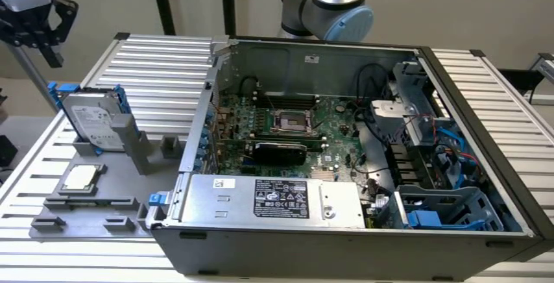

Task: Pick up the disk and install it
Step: 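Pick up the disk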

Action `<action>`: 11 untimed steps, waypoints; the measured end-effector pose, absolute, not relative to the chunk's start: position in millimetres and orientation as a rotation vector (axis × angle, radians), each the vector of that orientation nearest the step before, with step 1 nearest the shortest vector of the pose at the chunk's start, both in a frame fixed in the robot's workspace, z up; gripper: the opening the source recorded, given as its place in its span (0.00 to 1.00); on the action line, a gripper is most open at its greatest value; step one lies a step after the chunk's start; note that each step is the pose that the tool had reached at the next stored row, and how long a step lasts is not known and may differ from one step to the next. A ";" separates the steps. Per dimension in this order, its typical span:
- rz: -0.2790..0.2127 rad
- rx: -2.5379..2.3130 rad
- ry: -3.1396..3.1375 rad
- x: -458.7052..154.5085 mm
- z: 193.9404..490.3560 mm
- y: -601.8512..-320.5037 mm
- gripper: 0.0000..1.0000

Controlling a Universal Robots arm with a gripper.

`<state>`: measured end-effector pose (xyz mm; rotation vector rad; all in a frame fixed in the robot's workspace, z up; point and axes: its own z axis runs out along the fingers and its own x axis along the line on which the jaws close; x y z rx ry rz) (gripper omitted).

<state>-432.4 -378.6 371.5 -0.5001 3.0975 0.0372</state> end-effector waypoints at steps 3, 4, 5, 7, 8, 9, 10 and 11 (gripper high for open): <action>0.037 -0.584 3.083 -432.4 371.2 -378.6 0.11; 0.037 -0.612 3.078 -432.4 371.1 -378.6 0.11; 0.037 -0.640 3.073 -432.4 370.9 -378.6 0.11; 0.038 -0.695 3.061 -432.4 370.7 -378.6 0.11; 0.038 -0.723 3.055 -432.4 370.6 -378.6 0.11; 0.038 -0.750 3.049 -432.4 370.5 -378.6 0.11; 0.038 -0.779 3.041 -432.4 370.4 -378.6 0.11; 0.038 -0.807 3.034 -432.4 370.3 -378.6 0.11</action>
